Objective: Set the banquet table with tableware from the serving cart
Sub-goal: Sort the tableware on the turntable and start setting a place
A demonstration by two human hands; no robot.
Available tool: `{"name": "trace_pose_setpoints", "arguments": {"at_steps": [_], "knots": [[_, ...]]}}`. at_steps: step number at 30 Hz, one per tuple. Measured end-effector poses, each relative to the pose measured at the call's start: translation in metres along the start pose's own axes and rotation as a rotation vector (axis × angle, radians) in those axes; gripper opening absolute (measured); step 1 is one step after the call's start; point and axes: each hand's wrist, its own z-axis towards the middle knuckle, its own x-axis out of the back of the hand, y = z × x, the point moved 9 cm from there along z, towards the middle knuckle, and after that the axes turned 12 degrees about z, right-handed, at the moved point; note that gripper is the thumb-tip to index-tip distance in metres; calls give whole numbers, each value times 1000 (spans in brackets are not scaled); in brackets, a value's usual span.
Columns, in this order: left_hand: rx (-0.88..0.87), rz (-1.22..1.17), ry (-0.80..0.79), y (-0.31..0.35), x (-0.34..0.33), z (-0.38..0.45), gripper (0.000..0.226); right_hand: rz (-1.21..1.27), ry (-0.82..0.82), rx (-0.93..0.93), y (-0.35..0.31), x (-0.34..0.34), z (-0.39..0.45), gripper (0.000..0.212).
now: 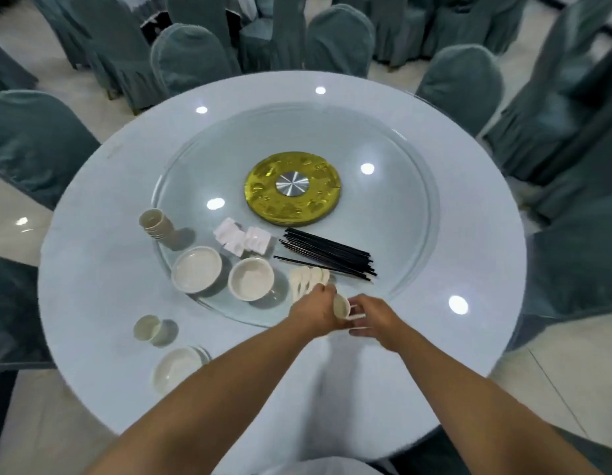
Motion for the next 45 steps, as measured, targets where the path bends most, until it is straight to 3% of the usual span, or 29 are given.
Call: {"name": "trace_pose_setpoints", "arguments": {"at_steps": [6, 11, 15, 18, 22, 27, 31, 35, 39, 45], "knots": [[-2, 15, -152, 8, -80, -11, 85, 60, 22, -146, 74, 25, -3, 33], [-38, -55, -236, 5, -107, -15, 77, 64, 57, -193, 103, 27, 4, 34], [-86, -130, -274, 0, -110, -18, 78, 20, 78, -208, 103, 30, 7, 32], [-88, -162, -257, -9, -100, -16, 79, -70, 139, -205, 91, 34, 8, 19], [-35, -216, -257, -36, -79, -14, 97, -189, 275, -14, 52, 42, 20, 14], [44, -295, -159, -99, -26, -14, 84, -368, 274, 150, -8, -5, 41, 27], [107, -300, -9, -163, 28, -18, 49, -475, 221, 273, -53, -76, 56, 27], [289, -303, 224, -245, 81, -27, 27, -495, 151, 353, -77, -146, 70, 26], [488, -273, 398, -330, 111, -35, 21, -511, 125, 392, -82, -195, 82, 26], [691, -242, 248, -415, 92, -24, 32, -606, 147, 419, -81, -221, 85, 26]]}}
